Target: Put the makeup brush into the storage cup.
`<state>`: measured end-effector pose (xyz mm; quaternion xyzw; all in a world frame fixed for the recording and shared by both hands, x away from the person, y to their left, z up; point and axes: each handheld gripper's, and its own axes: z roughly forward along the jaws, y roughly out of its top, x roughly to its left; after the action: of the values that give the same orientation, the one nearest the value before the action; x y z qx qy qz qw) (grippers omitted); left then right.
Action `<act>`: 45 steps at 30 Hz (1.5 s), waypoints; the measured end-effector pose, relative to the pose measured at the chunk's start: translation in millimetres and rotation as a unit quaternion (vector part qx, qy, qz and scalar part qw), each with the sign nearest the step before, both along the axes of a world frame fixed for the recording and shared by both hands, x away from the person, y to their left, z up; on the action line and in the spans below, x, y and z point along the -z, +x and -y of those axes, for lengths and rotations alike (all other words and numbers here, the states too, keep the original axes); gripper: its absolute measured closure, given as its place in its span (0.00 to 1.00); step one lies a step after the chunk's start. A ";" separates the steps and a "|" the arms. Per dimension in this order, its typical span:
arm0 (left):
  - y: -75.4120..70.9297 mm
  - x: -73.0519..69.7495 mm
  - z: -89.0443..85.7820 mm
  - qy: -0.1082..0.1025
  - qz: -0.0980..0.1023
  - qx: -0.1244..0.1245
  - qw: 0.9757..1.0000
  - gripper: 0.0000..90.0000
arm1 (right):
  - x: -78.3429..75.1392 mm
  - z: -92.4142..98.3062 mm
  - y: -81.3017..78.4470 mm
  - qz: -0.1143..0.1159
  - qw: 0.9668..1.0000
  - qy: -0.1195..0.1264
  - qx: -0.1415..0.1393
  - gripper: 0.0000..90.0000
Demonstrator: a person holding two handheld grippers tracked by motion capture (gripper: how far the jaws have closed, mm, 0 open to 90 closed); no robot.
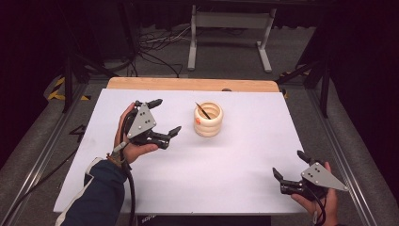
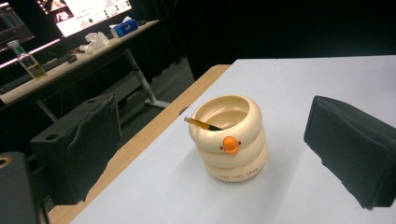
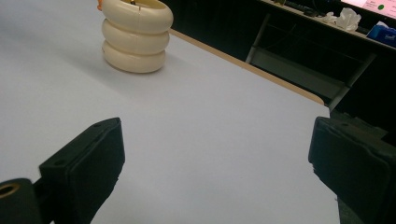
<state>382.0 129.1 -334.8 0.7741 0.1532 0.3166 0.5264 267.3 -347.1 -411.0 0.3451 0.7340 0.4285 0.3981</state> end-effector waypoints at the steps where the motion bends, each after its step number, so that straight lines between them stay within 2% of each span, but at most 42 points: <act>1: -1.0 0.5 -1.1 0.002 -0.002 0.000 1.000 0.05 | 0.1 -0.2 0.1 0.000 1.000 0.001 0.000 0.05; 5: -2.1 4.2 -6.7 0.015 -0.003 -0.005 1.000 0.05 | 0.2 -1.2 0.4 -0.001 1.000 0.000 -0.002 0.05; 12: -10.9 11.3 -20.7 0.022 -0.007 -0.015 1.000 0.05 | -0.8 -2.6 -0.3 -0.002 1.000 0.000 -0.001 0.05; 16: -15.5 16.6 -28.4 0.017 -0.012 -0.019 1.000 0.05 | -1.2 -2.0 -0.1 -0.001 1.000 0.003 0.000 0.05; 28: -29.3 32.8 -47.1 0.036 -0.019 -0.031 0.999 0.05 | -1.3 -1.2 -0.3 0.000 1.000 0.004 0.001 0.05; 45: -43.4 46.3 -68.3 0.044 -0.030 -0.047 0.997 0.05 | -0.8 -2.9 1.0 -0.001 1.000 0.002 -0.002 0.05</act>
<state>338.6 197.4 -381.1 0.7979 0.1907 0.3239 0.4712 268.4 -344.2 -410.3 0.3448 0.7345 0.4303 0.3956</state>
